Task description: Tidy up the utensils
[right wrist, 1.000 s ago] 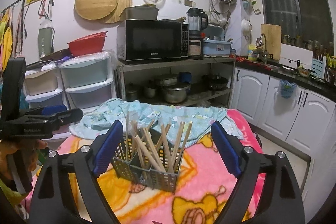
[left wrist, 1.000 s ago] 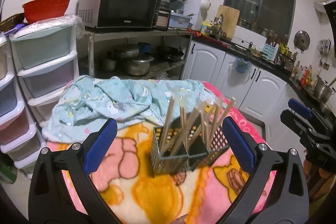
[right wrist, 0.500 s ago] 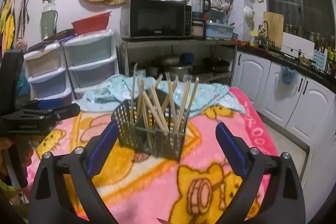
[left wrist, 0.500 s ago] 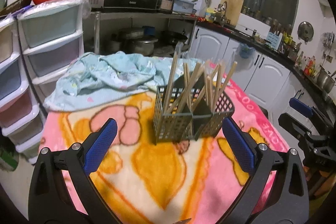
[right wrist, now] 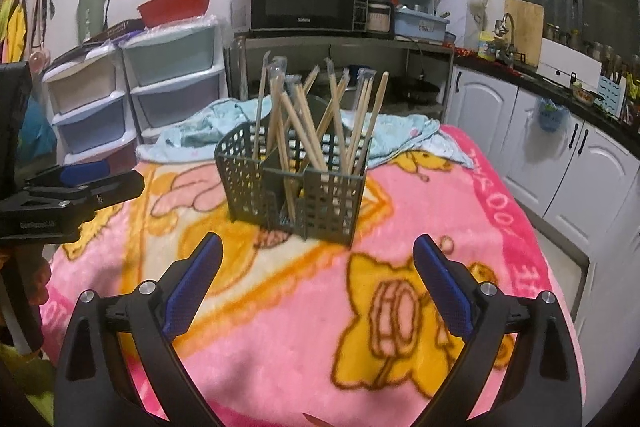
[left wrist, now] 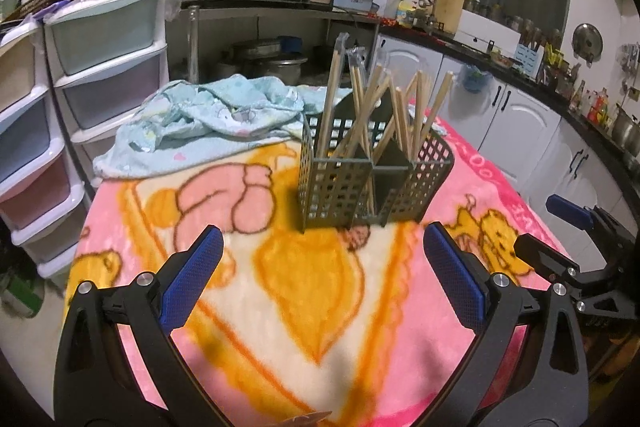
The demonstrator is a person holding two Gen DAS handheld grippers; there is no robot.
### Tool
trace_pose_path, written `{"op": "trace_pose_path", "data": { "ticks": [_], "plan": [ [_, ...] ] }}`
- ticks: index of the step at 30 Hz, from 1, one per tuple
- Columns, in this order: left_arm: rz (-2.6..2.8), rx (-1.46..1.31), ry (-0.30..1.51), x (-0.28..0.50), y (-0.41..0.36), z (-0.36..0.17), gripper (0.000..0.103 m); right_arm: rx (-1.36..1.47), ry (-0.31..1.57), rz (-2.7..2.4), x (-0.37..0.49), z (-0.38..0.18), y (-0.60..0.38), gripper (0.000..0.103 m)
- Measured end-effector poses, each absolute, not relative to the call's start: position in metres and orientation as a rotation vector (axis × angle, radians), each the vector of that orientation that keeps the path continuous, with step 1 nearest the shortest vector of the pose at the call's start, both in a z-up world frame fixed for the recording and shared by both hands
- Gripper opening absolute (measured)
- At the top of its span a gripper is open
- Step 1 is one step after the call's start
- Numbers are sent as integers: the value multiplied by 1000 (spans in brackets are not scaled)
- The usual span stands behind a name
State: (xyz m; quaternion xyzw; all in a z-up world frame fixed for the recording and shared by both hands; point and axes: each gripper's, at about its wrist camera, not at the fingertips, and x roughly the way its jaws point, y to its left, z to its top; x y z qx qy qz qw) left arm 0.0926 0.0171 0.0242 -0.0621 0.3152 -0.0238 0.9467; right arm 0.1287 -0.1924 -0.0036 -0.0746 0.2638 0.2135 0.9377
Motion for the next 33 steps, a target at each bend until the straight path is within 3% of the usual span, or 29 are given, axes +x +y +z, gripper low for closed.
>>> {"op": "trace_pose_path", "data": {
  "ticks": [14,33],
  "plan": [
    [-23,-101,596,74,10,1,92,-144,522,431,112,-33,-196,96],
    [0,-112,415,49,4,0,92,-80,207,317,76,-30,-216,97]
  ]
}}
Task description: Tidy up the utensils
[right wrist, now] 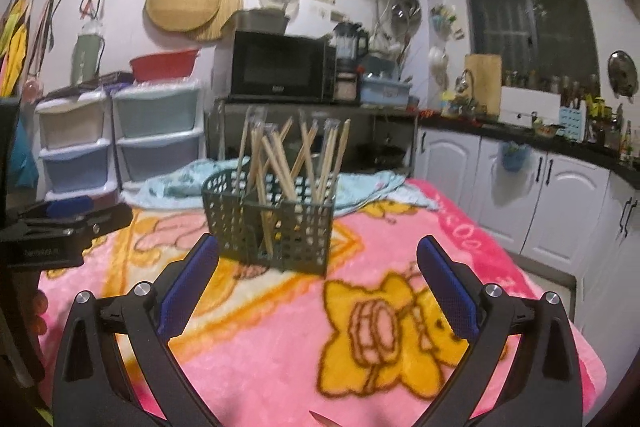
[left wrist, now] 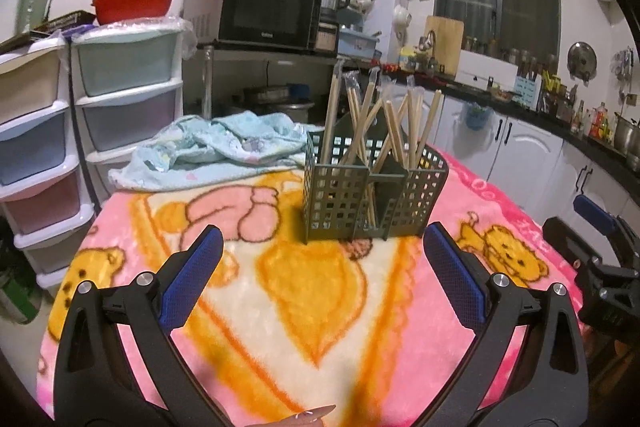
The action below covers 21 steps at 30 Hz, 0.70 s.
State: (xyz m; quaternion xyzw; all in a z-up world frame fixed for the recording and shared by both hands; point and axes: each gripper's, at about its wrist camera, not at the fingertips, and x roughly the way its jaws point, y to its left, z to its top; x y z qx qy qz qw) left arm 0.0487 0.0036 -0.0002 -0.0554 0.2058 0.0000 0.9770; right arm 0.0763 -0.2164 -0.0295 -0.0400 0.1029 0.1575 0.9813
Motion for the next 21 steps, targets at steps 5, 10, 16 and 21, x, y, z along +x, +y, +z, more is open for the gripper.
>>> {"op": "trace_pose_path", "data": {
  "ticks": [5,10,16,21],
  "plan": [
    [10,-106,387,45,1,1,92,-71,146,308,71,-27,-219,97],
    [6,-108,367,43,-1,4,92,-77,144,322,69,-28,-216,97],
    [7,-109,364,42,-1,4,92,-73,138,322,66,-27,-216,97],
    [7,-114,360,40,0,6,92,-72,134,321,65,-27,-216,97]
  ]
}}
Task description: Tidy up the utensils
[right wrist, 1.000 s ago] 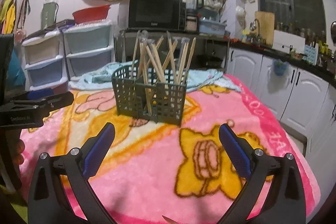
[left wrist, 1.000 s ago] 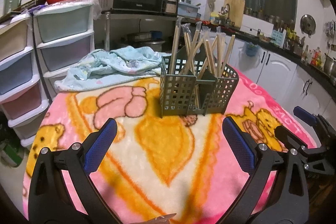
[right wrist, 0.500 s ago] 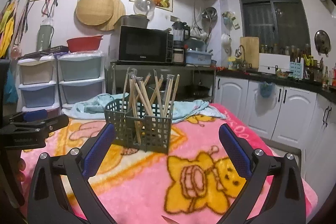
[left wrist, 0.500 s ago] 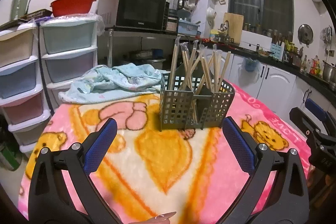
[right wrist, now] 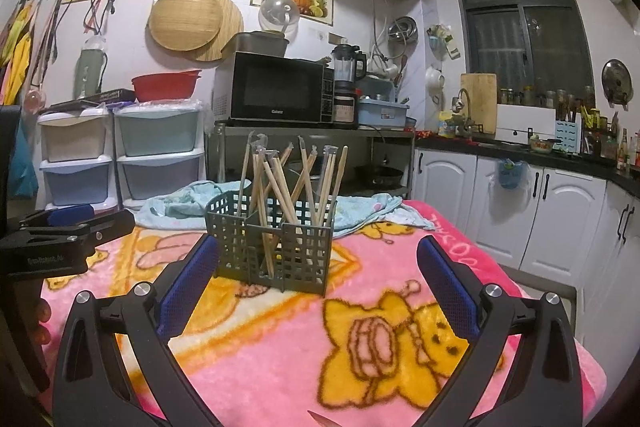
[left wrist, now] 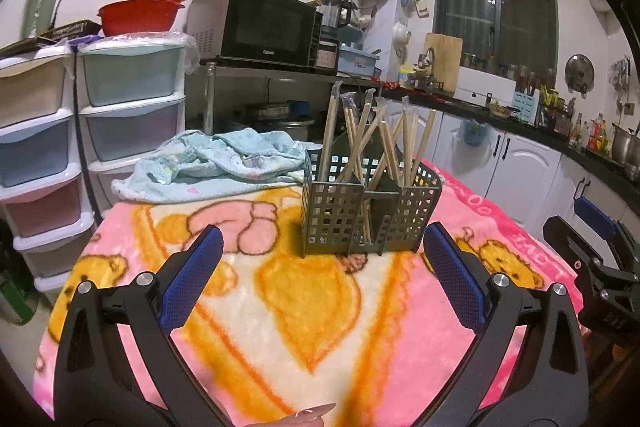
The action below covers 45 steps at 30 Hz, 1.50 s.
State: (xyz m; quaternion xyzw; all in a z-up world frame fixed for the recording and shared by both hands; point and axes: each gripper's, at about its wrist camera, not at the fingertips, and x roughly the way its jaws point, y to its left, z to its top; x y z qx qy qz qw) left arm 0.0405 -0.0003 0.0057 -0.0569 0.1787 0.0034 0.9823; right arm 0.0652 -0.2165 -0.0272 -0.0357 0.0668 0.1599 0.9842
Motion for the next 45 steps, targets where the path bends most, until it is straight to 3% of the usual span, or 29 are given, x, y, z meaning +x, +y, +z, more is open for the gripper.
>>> {"op": "trace_pose_path", "data": {
  "ticks": [45],
  "plan": [
    [11,-121,352,39,2,8,92,-74,134,320,64,-27,-215,97]
  ]
}}
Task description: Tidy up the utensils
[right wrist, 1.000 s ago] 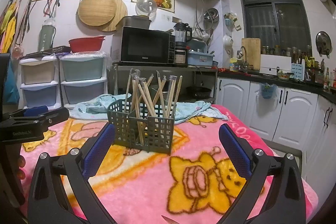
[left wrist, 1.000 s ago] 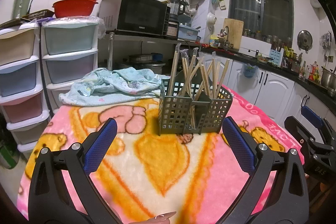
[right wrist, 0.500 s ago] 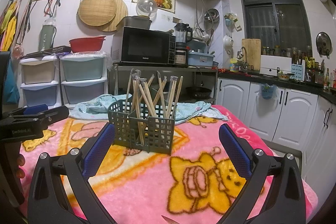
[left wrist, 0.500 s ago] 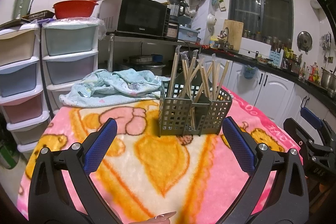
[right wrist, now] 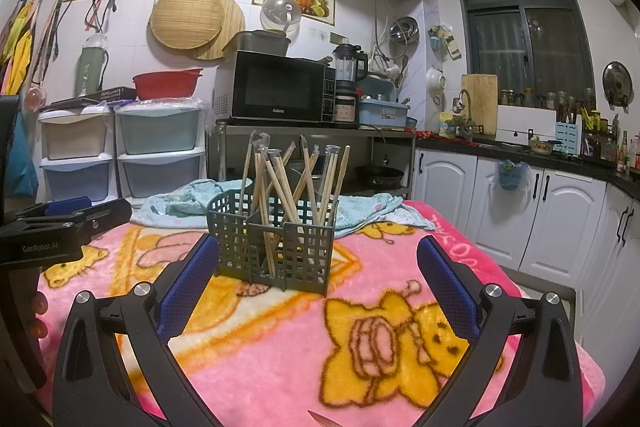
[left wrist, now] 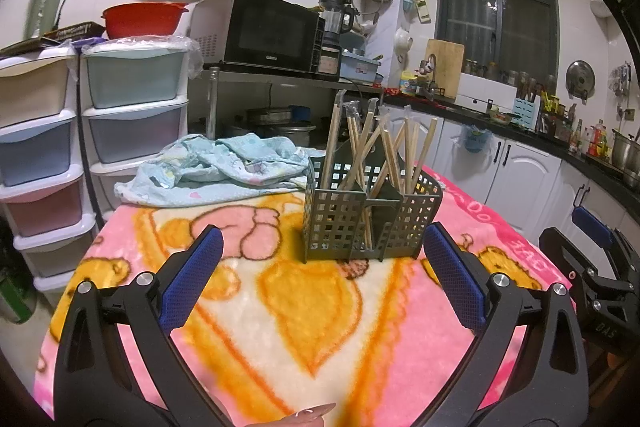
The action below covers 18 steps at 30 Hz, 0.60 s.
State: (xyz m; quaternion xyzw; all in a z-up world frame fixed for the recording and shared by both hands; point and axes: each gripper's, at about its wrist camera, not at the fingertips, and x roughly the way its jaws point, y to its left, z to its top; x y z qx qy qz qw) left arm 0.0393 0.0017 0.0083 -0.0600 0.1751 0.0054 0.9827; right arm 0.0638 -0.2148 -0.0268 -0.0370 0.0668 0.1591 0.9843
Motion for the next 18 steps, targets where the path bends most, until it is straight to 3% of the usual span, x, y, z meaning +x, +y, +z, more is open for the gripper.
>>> {"op": "trace_pose_path", "data": {
  "ticks": [18],
  "plan": [
    [15,-116,354,39,1,11,92,-75,134,319,64,-27,-214,97]
  ]
}}
